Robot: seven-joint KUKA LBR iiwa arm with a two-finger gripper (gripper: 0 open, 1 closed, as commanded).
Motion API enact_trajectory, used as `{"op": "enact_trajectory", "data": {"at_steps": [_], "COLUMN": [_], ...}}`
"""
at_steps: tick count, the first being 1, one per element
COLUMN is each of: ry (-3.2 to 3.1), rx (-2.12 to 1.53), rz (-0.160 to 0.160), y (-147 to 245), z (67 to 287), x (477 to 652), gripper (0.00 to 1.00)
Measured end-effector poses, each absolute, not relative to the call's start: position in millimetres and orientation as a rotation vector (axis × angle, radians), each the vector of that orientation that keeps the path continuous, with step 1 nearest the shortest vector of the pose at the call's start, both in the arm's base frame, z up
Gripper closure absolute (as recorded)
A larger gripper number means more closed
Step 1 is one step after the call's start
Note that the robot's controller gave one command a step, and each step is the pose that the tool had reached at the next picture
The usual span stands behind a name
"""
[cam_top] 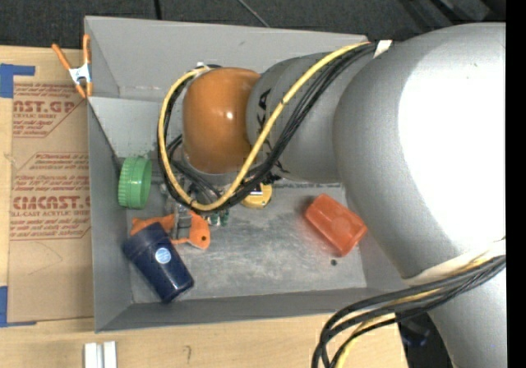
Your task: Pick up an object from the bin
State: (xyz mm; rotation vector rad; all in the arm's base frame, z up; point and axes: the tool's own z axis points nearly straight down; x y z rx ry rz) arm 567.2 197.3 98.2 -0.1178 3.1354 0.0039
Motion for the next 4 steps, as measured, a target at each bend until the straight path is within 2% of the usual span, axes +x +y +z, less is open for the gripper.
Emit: {"op": "enact_trajectory", "data": {"at_steps": [1, 3, 4], "ry": [3.138, 3.139, 3.112], "rx": [-0.089, -0.090, -0.275], "rz": [0.003, 0.003, 0.006], "y": [204.4, 204.1, 202.6], "z": [199.0, 199.5, 225.3], "x": [570.2, 569.9, 562.6], "gripper": [1.00, 1.00, 1.00]}}
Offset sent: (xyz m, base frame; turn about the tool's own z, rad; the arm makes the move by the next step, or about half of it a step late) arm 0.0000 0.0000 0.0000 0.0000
